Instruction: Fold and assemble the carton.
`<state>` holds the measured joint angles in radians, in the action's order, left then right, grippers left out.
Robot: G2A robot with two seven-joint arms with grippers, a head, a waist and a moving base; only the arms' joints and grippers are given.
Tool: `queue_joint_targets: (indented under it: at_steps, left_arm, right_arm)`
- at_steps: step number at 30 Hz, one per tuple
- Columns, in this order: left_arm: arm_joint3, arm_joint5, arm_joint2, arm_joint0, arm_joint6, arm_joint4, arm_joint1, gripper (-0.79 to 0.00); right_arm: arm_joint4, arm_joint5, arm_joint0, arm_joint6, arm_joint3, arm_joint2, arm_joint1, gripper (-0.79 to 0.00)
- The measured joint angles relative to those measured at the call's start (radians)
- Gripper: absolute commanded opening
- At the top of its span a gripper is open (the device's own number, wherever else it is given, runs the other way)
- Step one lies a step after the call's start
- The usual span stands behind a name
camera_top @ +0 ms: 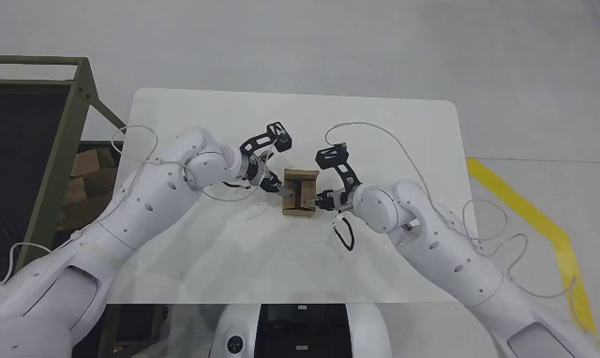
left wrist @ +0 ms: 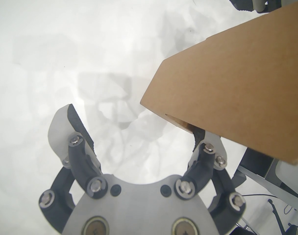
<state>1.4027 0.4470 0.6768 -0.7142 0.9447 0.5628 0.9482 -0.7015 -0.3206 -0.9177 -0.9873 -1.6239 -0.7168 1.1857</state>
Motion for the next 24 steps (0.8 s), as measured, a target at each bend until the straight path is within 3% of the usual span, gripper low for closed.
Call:
queue_joint_targets:
  at_steps: [24]
  left_arm:
    - [-0.006,0.0,0.0,-0.004,0.007,0.02,0.028,0.0]
  right_arm:
    - [-0.039,-0.04,0.002,0.007,0.049,0.014,0.039,0.0]
